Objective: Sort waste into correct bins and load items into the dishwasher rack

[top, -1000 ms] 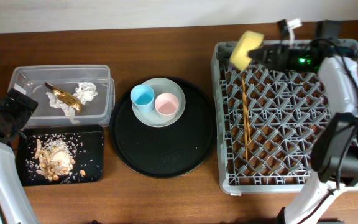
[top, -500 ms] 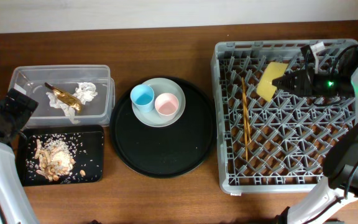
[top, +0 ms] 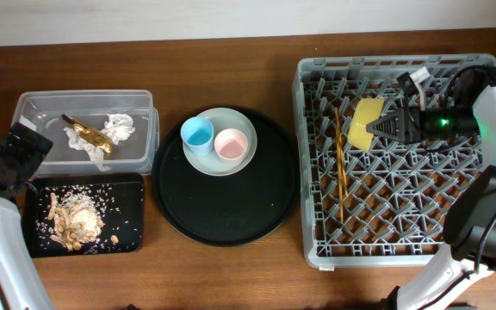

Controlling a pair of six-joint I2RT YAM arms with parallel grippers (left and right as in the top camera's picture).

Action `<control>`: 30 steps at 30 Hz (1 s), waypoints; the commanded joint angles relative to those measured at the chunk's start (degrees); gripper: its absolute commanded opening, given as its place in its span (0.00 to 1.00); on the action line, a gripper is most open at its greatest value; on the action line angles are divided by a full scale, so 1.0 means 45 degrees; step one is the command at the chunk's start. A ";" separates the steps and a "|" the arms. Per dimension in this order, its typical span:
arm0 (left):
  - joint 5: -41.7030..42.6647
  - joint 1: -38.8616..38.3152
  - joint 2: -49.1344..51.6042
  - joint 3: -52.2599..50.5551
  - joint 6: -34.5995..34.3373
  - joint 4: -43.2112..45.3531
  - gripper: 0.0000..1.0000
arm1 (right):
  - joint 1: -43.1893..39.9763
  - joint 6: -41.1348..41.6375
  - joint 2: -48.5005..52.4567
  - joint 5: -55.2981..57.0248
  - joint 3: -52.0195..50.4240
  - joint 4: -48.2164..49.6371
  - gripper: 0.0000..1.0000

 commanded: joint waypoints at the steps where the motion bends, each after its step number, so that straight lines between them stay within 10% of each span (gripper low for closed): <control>1: -0.0044 0.0044 -0.0029 0.0170 0.0024 -0.0019 0.99 | -0.0039 -0.0189 0.0301 0.0102 -0.0117 0.0010 0.04; 18: -0.0044 0.0044 -0.0029 0.0170 0.0024 -0.0019 0.99 | -0.0083 0.0160 0.0325 -0.0117 -0.0520 0.1156 0.04; 30: -0.0044 0.0044 -0.0029 0.0170 0.0024 -0.0019 0.99 | -0.0967 0.4522 0.0325 0.0432 -0.1020 0.2327 0.04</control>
